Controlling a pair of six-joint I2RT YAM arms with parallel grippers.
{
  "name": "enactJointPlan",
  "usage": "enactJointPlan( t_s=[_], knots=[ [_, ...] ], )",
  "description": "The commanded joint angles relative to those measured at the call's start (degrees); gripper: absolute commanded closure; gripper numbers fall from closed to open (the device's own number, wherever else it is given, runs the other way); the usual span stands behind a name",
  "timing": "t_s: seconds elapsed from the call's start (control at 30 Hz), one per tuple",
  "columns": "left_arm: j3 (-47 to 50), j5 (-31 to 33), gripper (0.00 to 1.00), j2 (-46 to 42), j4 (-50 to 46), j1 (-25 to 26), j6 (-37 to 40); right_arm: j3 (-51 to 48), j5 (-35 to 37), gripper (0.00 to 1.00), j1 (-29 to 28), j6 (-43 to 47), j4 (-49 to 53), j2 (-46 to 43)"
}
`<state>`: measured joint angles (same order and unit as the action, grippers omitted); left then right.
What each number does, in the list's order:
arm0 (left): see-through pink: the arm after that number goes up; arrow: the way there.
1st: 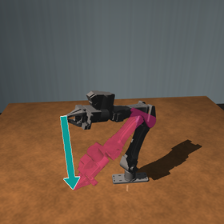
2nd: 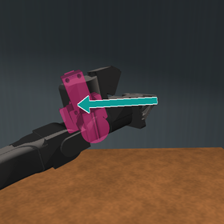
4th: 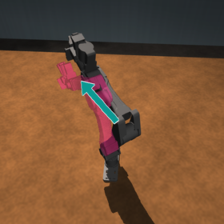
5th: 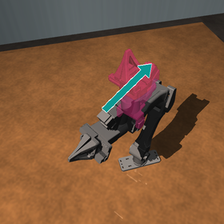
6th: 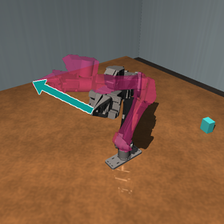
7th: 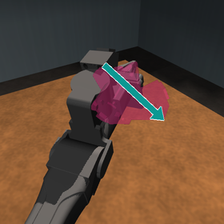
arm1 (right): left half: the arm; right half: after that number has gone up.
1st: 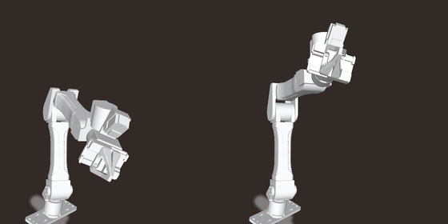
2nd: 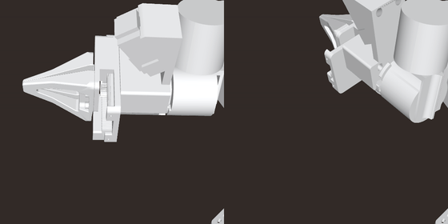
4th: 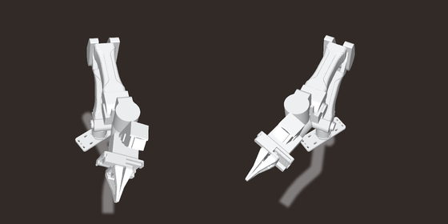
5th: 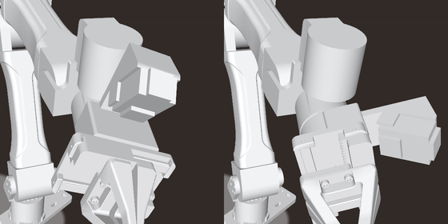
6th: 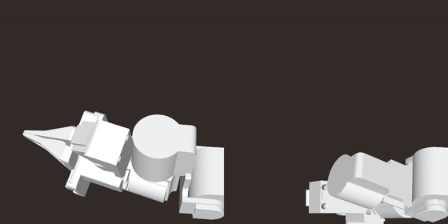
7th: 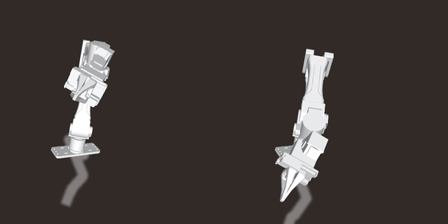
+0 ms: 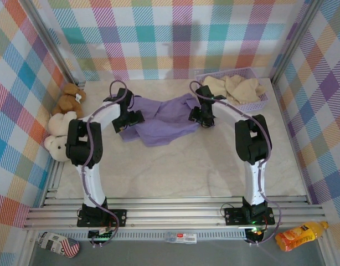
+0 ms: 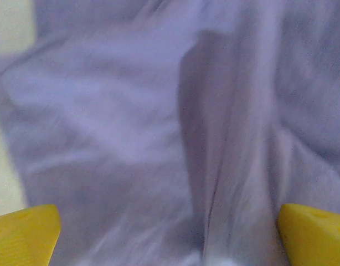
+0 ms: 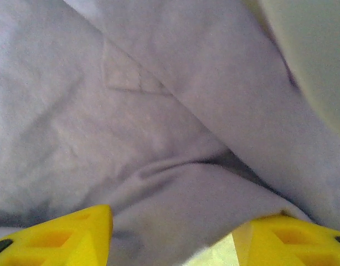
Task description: Fold and stack the mixed laundry pile
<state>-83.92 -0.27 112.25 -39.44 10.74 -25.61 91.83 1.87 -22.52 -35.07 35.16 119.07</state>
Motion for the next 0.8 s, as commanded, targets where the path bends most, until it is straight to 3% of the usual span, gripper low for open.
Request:
enactJointPlan(
  t_s=[0.0, 0.13, 0.23, 0.37, 0.57, 0.7, 0.77],
  knots=[
    [7.5, -0.1, 0.02, -12.8, -1.4, 0.2, 1.8, -3.9, -1.7, 0.40, -0.4, 1.0, 0.9, -6.1],
    [17.4, -1.2, 0.14, -19.1, 2.9, 0.2, -0.2, -8.1, -1.7, 0.39, -1.1, 0.7, 1.6, -10.2],
    [20.7, -0.5, 0.35, -19.1, 5.9, 0.2, -2.4, -10.6, -1.6, 0.39, -1.1, 0.2, 2.0, -12.4],
    [20.6, 2.4, 0.56, -15.1, 8.6, 0.2, -4.0, -11.7, -1.3, 0.39, -1.1, 0.4, 3.5, -13.7],
    [16.1, 2.9, 0.65, -5.9, 9.5, 0.3, -4.2, -13.3, -0.5, 0.39, -1.1, 0.3, 4.6, -15.7],
    [14.2, 3.4, 0.95, -3.6, 7.8, 0.3, -3.9, -14.6, 0.3, 0.39, -1.1, -0.3, 4.5, -17.0],
    [14.7, 2.9, 1.00, -5.0, 6.7, 0.3, -3.3, -14.9, 0.5, 0.39, -1.1, -0.1, 4.0, -17.5]
  ],
)
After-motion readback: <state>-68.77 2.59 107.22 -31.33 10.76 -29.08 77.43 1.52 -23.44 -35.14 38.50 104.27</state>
